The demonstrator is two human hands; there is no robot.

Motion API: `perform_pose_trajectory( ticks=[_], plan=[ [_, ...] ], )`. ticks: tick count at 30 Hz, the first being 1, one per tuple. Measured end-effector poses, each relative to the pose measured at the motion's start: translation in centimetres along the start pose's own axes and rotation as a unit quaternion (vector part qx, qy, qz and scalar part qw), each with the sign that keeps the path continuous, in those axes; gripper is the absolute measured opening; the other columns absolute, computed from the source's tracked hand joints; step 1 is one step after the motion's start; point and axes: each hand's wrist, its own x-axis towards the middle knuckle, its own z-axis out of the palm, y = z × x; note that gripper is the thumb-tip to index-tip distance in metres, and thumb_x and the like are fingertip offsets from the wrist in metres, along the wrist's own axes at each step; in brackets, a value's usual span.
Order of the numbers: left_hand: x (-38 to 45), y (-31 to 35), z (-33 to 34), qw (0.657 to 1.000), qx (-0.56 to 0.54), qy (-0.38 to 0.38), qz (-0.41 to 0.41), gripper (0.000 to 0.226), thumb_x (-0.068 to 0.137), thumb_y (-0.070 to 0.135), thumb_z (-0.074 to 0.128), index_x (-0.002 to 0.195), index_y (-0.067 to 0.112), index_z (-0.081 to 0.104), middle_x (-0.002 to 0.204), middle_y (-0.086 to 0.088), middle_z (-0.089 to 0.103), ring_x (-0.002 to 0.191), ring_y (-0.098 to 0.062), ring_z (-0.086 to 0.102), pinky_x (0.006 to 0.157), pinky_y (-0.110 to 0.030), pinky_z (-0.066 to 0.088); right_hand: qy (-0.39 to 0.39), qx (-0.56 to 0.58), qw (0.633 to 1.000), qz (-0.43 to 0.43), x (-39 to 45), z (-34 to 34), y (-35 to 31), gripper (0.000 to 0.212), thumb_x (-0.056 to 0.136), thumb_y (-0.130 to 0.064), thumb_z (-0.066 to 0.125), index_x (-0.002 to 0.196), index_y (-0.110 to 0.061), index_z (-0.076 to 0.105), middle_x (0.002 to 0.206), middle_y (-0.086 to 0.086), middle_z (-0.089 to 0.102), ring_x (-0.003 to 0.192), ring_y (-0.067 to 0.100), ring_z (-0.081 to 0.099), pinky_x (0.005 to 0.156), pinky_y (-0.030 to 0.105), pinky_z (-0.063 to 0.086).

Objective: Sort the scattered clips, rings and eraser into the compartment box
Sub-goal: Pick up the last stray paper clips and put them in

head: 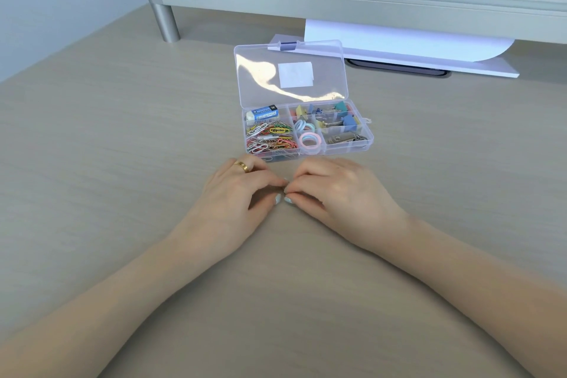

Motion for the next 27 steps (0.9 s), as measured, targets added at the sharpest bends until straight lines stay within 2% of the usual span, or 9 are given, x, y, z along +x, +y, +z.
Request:
perform_pose_trajectory(
  ticks=[5,7,9,12,15,20,22,25,27],
  plan=[
    [0.7,0.1,0.2,0.999,-0.032,0.024,0.009,0.015,0.074,0.024,0.056,0.080,0.017,0.067,0.079,0.007,0.056,0.079,-0.007,0.046,0.069,-0.029,0.040,0.035,0.014,0.999,0.015,0.0,0.1,0.2,0.018,0.081,-0.022,0.051,0.071,-0.015,0.064,0.072,-0.001,0.062,0.056,0.018,0.054,0.049,0.030,0.044],
    [1.0,0.2,0.1,0.998,-0.037,0.042,0.028,0.012,0.075,0.024,0.057,0.074,0.015,0.065,0.073,0.006,0.055,0.074,-0.009,0.047,0.067,-0.027,0.040,0.038,0.075,0.995,0.061,0.0,0.1,0.4,0.016,0.079,-0.023,0.050,0.072,-0.015,0.063,0.076,-0.003,0.061,0.058,0.012,0.053,0.051,0.031,0.045],
    [1.4,0.5,-0.2,0.995,-0.038,0.086,0.046,0.017,0.077,0.027,0.054,0.073,0.014,0.065,0.072,0.009,0.055,0.073,-0.009,0.048,0.068,-0.020,0.038,0.048,0.150,0.981,0.111,0.3,-0.1,0.8,0.018,0.080,-0.026,0.049,0.074,-0.015,0.061,0.078,-0.005,0.059,0.062,0.004,0.050,0.057,0.026,0.044],
    [2.8,0.8,-0.5,0.986,-0.024,0.157,0.058,0.020,0.078,0.026,0.052,0.077,0.016,0.070,0.074,0.006,0.060,0.074,-0.009,0.048,0.069,-0.021,0.037,0.089,0.181,0.967,0.153,1.2,-0.1,1.6,0.015,0.082,-0.021,0.052,0.073,-0.014,0.062,0.075,-0.005,0.058,0.065,0.003,0.049,0.062,0.020,0.042],
    [4.5,0.3,-0.2,0.982,0.017,0.184,0.043,0.019,0.078,0.027,0.054,0.078,0.020,0.071,0.074,0.001,0.063,0.072,-0.019,0.051,0.067,-0.033,0.040,0.102,0.148,0.970,0.164,2.6,0.3,2.8,0.013,0.081,-0.015,0.053,0.071,-0.012,0.062,0.074,-0.001,0.060,0.068,0.009,0.049,0.063,0.027,0.043],
    [4.6,-1.2,-0.2,0.979,0.051,0.195,-0.008,0.018,0.078,0.026,0.055,0.085,0.025,0.071,0.083,0.002,0.063,0.081,-0.026,0.052,0.071,-0.033,0.031,0.072,0.054,0.988,0.124,4.0,1.7,4.0,0.018,0.081,-0.019,0.051,0.073,-0.015,0.066,0.077,0.000,0.064,0.072,0.024,0.057,0.067,0.032,0.039],
    [4.0,-1.6,-0.5,0.978,0.068,0.197,-0.026,0.021,0.078,0.026,0.054,0.091,0.025,0.070,0.090,0.001,0.061,0.087,-0.027,0.050,0.073,-0.031,0.026,0.065,0.059,0.989,0.116,3.9,1.8,4.4,0.020,0.084,-0.021,0.051,0.082,-0.015,0.070,0.085,0.001,0.067,0.079,0.027,0.059,0.073,0.037,0.042],
    [2.7,-2.2,-0.9,0.977,0.107,0.182,-0.033,0.034,0.080,0.040,0.041,0.099,0.027,0.066,0.096,0.002,0.057,0.093,-0.018,0.041,0.072,-0.025,0.016,0.079,0.099,0.983,0.129,3.7,1.3,5.0,0.031,0.085,-0.025,0.041,0.092,-0.017,0.070,0.092,0.001,0.067,0.084,0.024,0.059,0.074,0.043,0.047],
    [2.0,-2.5,-0.8,0.978,0.133,0.159,-0.032,0.039,0.081,0.043,0.036,0.103,0.028,0.064,0.100,0.002,0.057,0.095,-0.016,0.038,0.073,-0.025,0.015,0.102,0.113,0.977,0.148,3.8,0.9,5.9,0.030,0.084,-0.022,0.042,0.096,-0.017,0.069,0.095,0.002,0.065,0.085,0.024,0.060,0.074,0.046,0.049]
  ],
)
